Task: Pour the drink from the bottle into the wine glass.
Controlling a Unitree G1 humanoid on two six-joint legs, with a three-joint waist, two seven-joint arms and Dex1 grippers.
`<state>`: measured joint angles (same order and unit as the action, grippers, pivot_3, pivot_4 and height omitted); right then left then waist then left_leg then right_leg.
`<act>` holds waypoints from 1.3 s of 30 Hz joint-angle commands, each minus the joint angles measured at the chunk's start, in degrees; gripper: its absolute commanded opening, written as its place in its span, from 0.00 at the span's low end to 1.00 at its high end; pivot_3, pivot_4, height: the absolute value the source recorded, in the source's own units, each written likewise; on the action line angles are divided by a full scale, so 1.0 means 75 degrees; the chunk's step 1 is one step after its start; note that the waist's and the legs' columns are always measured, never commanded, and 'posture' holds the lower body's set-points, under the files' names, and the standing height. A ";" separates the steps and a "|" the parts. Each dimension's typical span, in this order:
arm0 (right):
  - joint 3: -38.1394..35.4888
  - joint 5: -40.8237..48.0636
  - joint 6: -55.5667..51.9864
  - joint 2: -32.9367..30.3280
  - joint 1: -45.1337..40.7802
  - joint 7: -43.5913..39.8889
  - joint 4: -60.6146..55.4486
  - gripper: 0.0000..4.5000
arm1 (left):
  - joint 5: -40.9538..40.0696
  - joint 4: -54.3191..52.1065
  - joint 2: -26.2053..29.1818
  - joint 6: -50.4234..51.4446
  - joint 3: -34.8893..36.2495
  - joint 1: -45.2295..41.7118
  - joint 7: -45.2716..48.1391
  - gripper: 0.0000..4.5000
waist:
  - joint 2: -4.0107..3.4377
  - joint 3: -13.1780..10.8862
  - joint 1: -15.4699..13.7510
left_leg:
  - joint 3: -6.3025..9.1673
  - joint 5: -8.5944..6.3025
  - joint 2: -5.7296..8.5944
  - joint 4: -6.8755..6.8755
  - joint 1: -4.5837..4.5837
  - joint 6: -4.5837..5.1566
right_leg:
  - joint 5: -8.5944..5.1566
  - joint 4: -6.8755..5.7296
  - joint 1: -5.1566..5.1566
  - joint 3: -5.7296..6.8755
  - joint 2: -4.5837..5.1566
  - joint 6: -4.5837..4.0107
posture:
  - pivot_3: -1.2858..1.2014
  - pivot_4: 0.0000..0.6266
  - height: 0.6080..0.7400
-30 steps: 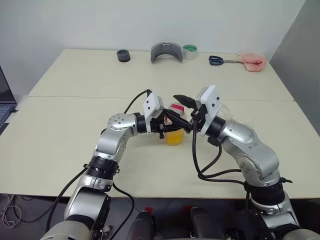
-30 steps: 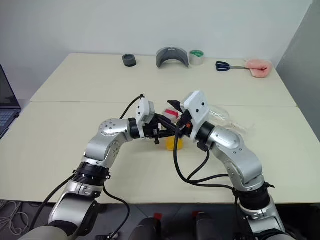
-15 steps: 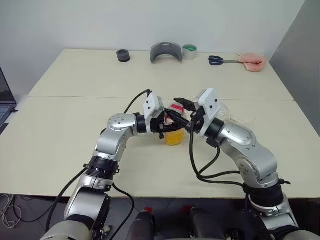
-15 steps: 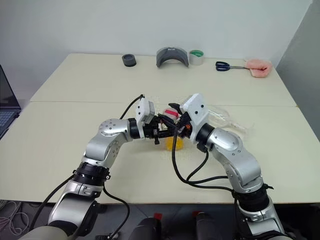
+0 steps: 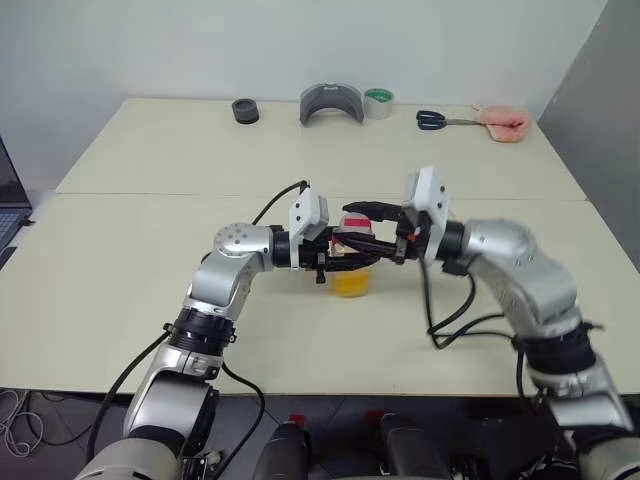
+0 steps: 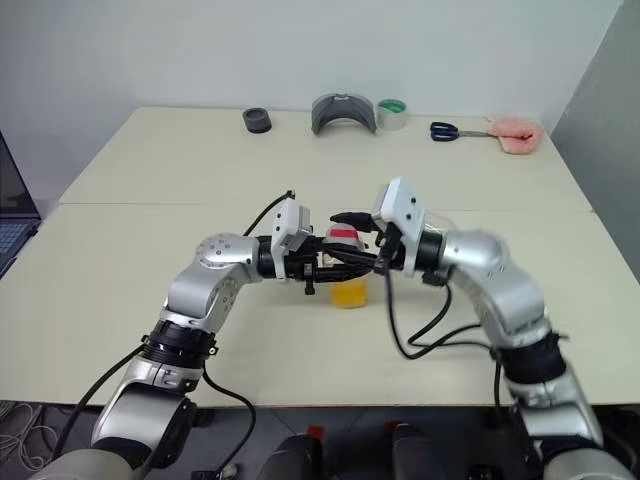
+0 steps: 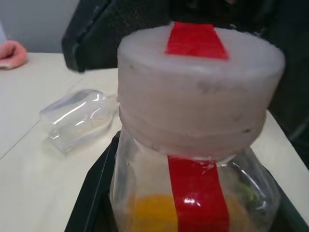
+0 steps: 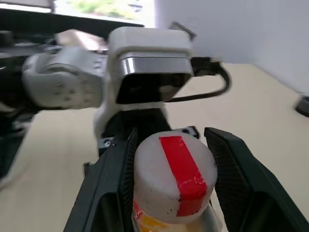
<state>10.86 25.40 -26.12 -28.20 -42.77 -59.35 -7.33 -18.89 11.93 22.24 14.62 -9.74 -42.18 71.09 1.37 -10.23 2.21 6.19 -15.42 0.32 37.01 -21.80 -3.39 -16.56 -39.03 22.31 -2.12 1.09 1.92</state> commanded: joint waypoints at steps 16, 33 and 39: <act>-0.1018 0.0296 -0.0887 0.0131 0.2162 0.2350 -0.3168 1.00 | 0.0167 0.0516 -0.0084 -0.0339 0.0338 -0.0422 -0.0422 0.40 | -0.0002 -0.0002 -0.0032 | 0.0005 0.0000 0.0007 0.0005 -0.0018 -0.0001 | -0.0001 -0.0003 0.0010 -0.0004 0.0016 -0.0002 | 0.52 0.24 1.00; 0.0177 -0.1421 -0.1551 0.2268 0.2291 0.5644 -0.3630 1.00 | 0.0433 0.0986 -0.0262 -0.0654 0.0267 -0.0575 -0.0443 0.40 | -0.0004 -0.0002 -0.0031 | 0.0004 0.0002 0.0006 0.0003 -0.0014 -0.0004 | -0.0001 -0.0007 0.0012 -0.0007 0.0010 -0.0002 | 0.52 0.24 1.00; 0.0200 -0.1690 -0.1486 0.2357 0.2032 0.5790 -0.3200 1.00 | 0.0456 0.0987 -0.0248 -0.0728 0.0266 -0.0514 -0.0432 0.40 | -0.0004 -0.0001 -0.0027 | 0.0004 0.0002 0.0007 0.0004 -0.0014 -0.0003 | -0.0001 -0.0007 0.0011 -0.0006 0.0010 -0.0002 | 0.52 0.24 1.00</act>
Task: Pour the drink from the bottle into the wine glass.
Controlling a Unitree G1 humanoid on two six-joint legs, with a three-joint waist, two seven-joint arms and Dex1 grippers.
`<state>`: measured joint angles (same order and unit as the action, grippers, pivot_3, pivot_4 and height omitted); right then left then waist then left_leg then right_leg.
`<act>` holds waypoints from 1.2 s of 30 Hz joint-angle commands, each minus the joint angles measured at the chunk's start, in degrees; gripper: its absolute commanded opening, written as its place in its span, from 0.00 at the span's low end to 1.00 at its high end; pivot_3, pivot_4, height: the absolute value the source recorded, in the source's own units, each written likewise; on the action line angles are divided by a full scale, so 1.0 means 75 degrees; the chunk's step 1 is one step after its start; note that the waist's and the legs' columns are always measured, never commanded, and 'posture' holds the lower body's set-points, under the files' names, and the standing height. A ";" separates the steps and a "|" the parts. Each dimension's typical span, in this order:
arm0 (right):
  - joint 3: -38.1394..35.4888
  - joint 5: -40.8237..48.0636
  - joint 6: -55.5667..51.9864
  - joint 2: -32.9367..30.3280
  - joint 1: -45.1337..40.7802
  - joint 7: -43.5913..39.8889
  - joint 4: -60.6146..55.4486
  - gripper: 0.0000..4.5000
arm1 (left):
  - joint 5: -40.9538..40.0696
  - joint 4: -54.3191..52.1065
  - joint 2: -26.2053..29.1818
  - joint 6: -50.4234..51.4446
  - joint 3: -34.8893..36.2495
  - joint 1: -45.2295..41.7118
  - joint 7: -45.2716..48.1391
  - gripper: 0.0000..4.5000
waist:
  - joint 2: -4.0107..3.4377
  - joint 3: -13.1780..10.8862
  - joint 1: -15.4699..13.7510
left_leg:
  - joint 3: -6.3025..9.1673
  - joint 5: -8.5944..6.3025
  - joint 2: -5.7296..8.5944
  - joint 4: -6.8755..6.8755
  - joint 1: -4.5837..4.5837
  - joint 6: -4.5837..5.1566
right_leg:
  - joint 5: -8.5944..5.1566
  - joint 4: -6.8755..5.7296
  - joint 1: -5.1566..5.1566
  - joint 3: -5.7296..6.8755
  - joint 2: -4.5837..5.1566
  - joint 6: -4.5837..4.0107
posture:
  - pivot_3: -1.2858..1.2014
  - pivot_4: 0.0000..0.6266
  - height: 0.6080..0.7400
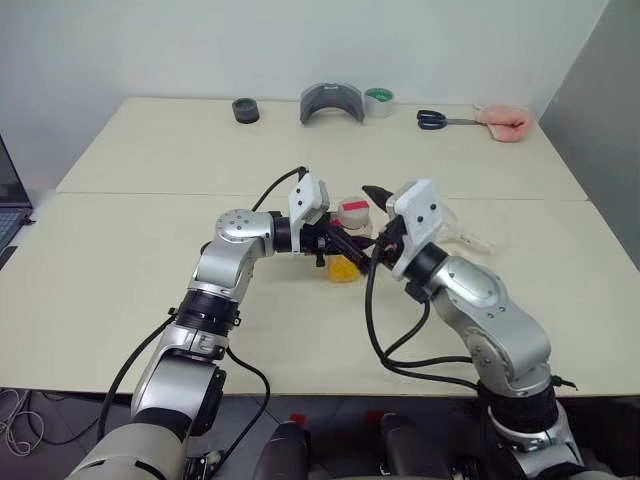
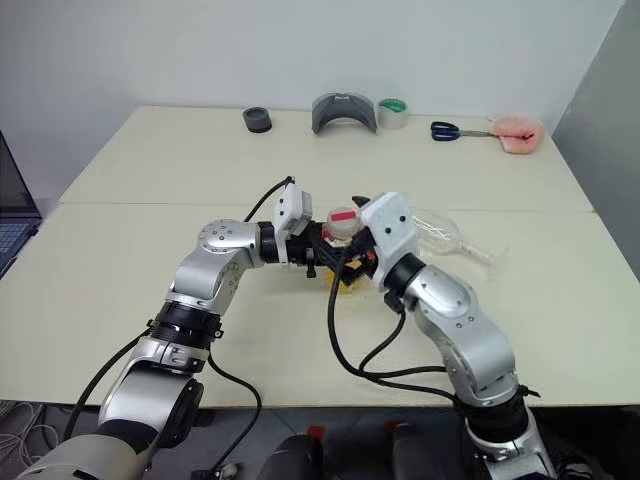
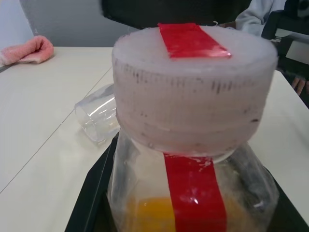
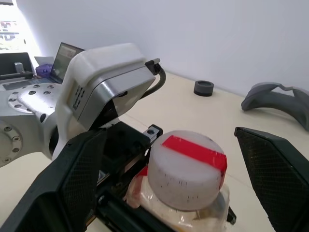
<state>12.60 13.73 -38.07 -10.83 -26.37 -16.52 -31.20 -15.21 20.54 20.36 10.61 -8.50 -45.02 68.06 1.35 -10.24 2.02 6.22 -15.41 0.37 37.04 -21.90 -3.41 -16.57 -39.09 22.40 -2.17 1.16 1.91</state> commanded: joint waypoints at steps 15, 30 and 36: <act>0.0090 -0.0200 0.0528 0.0157 -0.0179 -0.0162 0.0222 0.43 | -0.0077 -0.0341 0.0049 -0.0092 0.0093 -0.0065 -0.0028 0.40 | 0.0000 0.0000 0.0008 | -0.0002 0.0000 0.0001 0.0000 0.0000 0.0001 | 0.0000 0.0000 0.0000 -0.0001 0.0000 0.0000 | 0.52 0.24 1.00; -0.0117 0.1415 0.1824 -0.2050 -0.2666 -0.6231 0.4241 0.43 | -0.0390 -0.0433 0.0403 0.0498 0.0076 -0.0370 0.0928 0.40 | -0.0014 -0.0014 0.0156 | 0.0000 0.0000 -0.0004 -0.0001 0.0005 0.0004 | 0.0002 0.0001 -0.0006 0.0007 -0.0006 0.0000 | 0.52 0.24 1.00; -0.0857 0.1325 0.1881 -0.2058 -0.1954 -0.5079 0.3172 0.80 | -0.0444 -0.0594 0.0382 0.0726 0.0237 -0.0219 0.0625 0.40 | -0.0014 -0.0014 0.0142 | 0.0001 0.0000 0.0002 0.0000 -0.0012 0.0002 | 0.0001 0.0006 0.0003 0.0002 0.0017 -0.0001 | 0.52 0.24 1.00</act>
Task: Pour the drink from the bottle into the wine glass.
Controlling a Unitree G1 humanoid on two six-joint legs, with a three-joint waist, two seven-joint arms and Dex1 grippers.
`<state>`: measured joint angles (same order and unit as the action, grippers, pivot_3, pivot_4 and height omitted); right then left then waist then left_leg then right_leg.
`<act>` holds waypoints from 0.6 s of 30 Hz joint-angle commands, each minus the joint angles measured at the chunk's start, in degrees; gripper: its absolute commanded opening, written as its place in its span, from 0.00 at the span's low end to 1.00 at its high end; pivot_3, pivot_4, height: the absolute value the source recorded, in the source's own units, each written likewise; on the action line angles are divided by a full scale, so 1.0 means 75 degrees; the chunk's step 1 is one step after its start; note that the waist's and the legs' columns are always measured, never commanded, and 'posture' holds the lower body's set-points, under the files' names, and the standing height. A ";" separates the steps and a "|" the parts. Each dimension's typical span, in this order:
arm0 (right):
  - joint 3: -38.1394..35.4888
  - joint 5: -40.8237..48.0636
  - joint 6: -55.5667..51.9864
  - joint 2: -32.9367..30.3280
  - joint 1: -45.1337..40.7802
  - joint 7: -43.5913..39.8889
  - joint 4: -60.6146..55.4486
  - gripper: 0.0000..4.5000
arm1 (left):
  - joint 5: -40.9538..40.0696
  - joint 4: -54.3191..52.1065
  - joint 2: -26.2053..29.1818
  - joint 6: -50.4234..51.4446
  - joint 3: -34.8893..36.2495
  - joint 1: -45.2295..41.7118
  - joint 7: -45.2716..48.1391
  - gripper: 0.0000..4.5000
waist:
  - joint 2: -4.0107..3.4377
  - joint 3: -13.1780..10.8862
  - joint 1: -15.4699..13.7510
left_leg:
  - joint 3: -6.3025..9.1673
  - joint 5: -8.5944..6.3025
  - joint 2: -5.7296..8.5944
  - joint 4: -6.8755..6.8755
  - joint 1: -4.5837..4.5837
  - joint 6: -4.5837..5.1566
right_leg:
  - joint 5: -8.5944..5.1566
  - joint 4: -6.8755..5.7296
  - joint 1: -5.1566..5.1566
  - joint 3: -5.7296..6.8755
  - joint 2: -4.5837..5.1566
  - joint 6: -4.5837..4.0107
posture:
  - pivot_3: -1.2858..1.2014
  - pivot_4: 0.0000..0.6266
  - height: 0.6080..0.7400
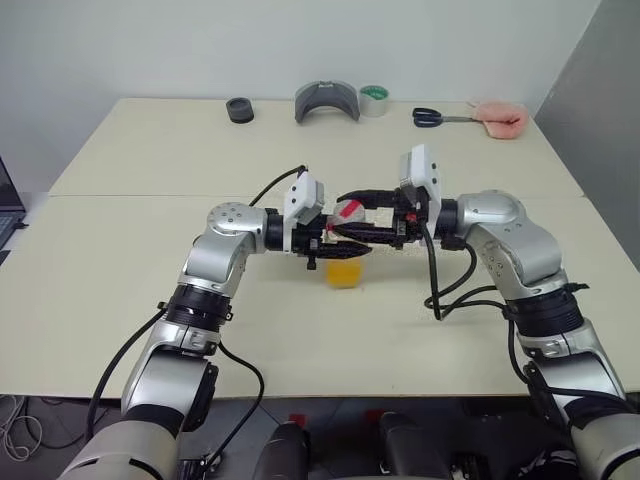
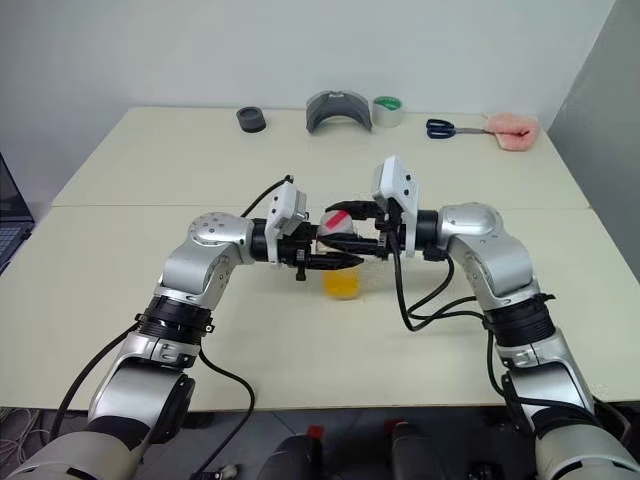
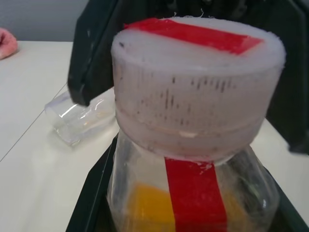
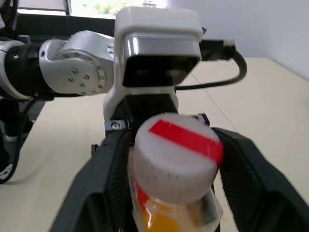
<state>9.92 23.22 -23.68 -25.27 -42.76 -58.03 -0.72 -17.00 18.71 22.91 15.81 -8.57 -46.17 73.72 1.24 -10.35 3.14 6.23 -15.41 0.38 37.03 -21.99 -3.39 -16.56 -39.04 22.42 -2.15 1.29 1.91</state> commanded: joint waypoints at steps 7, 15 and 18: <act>-0.0999 0.0358 -0.1662 -0.0078 0.1450 0.2499 -0.3774 0.94 | -0.0194 -0.0242 0.0012 0.0069 0.0256 -0.0074 -0.0271 0.40 | 0.0000 -0.0001 -0.0063 | 0.0008 0.0000 -0.0001 0.0000 -0.0005 0.0000 | 0.0000 -0.0002 0.0005 0.0000 0.0003 0.0001 | 0.52 0.24 1.00; 0.0024 -0.0903 -0.2227 0.0916 0.1533 0.4613 -0.4286 0.94 | -0.0041 0.0161 -0.0148 -0.0131 0.0125 -0.0317 -0.0224 0.40 | 0.0000 -0.0001 -0.0025 | -0.0001 0.0002 -0.0004 0.0002 0.0011 -0.0003 | 0.0000 -0.0023 0.0005 -0.0005 -0.0019 0.0002 | 0.52 0.24 1.00; 0.0157 -0.1021 -0.2331 0.1125 0.1485 0.4851 -0.4259 0.94 | 0.0007 0.0294 -0.0185 -0.0240 0.0099 -0.0395 -0.0193 0.40 | 0.0000 0.0000 -0.0028 | -0.0002 0.0002 0.0000 0.0002 0.0006 -0.0003 | 0.0000 -0.0014 0.0005 -0.0007 -0.0015 0.0002 | 0.52 0.24 1.00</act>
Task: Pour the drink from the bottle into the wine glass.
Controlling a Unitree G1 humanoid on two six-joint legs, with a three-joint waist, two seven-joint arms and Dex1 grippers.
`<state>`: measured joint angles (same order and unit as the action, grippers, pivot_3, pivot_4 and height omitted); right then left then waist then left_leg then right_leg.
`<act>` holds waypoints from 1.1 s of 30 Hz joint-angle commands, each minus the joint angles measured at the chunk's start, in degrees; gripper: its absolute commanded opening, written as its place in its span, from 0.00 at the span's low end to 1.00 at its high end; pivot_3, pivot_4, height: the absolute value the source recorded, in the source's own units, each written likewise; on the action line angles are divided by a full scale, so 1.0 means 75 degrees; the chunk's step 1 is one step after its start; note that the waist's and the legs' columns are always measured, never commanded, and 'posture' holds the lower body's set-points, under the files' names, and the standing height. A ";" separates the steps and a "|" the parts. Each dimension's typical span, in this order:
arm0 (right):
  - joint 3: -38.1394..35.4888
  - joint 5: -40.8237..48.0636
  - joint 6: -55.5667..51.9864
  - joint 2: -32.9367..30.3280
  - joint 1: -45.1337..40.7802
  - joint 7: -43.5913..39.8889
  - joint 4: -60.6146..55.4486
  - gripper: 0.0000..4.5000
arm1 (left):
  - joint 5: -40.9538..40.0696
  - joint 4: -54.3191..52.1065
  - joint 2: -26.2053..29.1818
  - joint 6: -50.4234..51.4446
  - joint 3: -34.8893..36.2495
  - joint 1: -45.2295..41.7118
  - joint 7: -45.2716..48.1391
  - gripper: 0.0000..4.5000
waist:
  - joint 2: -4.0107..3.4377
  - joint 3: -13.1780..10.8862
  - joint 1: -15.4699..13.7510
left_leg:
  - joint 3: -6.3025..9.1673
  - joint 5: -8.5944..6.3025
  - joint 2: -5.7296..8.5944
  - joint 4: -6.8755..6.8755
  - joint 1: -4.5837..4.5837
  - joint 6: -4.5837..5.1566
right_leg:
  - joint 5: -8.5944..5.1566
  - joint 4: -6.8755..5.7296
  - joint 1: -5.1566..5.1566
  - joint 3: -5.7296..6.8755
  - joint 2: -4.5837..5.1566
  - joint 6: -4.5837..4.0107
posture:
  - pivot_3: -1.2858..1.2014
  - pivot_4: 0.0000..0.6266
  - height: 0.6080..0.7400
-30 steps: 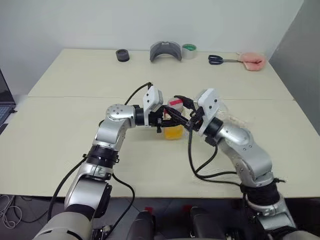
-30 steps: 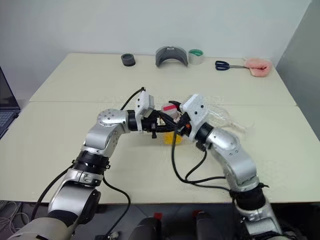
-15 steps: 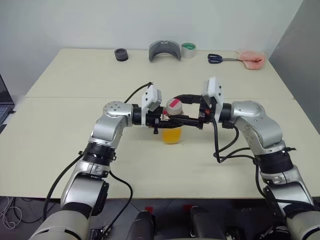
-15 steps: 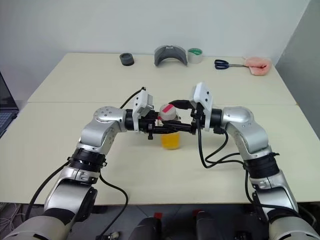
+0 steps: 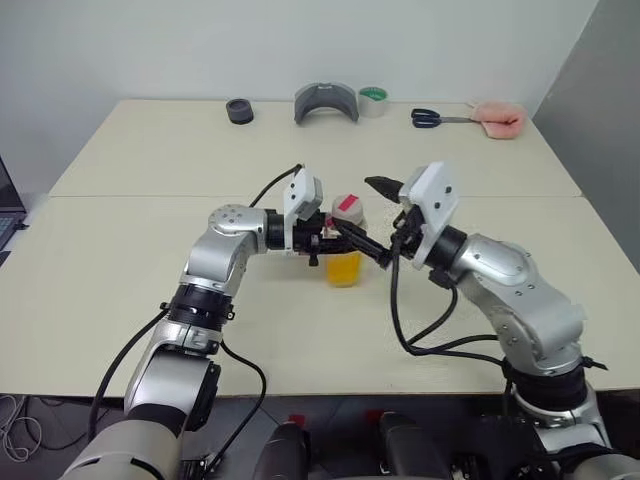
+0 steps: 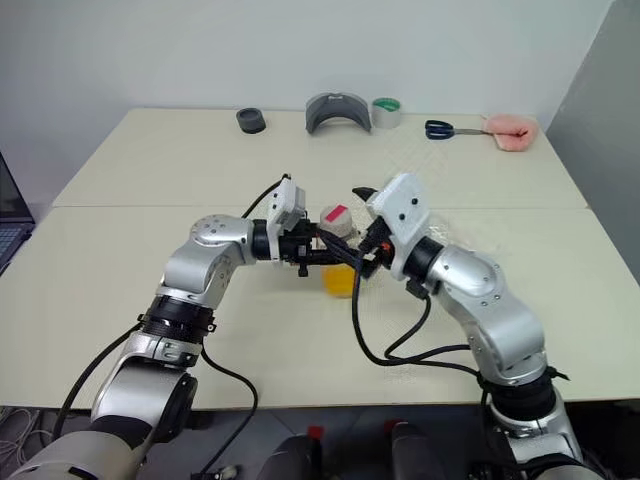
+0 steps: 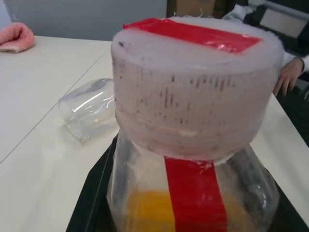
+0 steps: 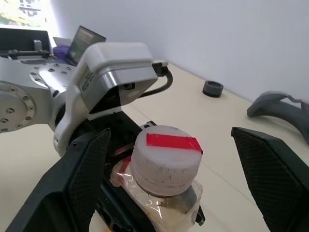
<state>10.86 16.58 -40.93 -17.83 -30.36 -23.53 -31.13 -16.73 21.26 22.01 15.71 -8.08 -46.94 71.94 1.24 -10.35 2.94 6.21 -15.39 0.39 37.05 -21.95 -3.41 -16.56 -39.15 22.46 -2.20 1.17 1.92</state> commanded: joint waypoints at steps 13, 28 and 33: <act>0.0171 -0.0539 -0.0166 0.1066 -0.0333 0.1067 0.0319 0.87 | 0.0134 0.0054 -0.0102 -0.0515 0.0006 -0.0278 0.0056 0.40 | 0.0000 0.0000 0.0004 | 0.0001 -0.0001 -0.0001 -0.0001 -0.0001 0.0001 | 0.0000 -0.0001 0.0003 0.0002 0.0000 0.0000 | 0.52 0.24 1.00; 0.0352 -0.0206 0.1730 0.0632 0.0041 -0.0749 0.1087 0.43 | 0.0169 0.0145 0.0001 -0.0524 -0.0044 -0.0255 0.0166 0.39 | 0.0000 0.0000 0.0029 | -0.0002 -0.0001 0.0001 -0.0001 -0.0003 0.0002 | 0.0000 0.0000 0.0006 0.0001 0.0000 0.0000 | 0.52 0.24 1.00; 0.0385 0.0666 0.2468 -0.0684 -0.1009 -0.4178 0.2826 0.43 | 0.0061 0.0273 -0.0004 -0.0462 -0.0049 -0.0482 0.0556 0.39 | -0.0002 -0.0002 0.0042 | -0.0008 -0.0001 0.0003 0.0003 0.0007 0.0004 | 0.0003 0.0005 -0.0010 0.0001 -0.0002 0.0005 | 0.52 0.24 1.00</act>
<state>11.58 19.78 -24.10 -21.36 -36.12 -45.21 -11.24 -15.07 23.50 21.30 11.74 -9.87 -47.70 76.01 1.23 -10.37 3.25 6.15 -15.40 0.40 37.06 -21.88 -3.38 -16.54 -39.11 22.38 -2.18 1.15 1.95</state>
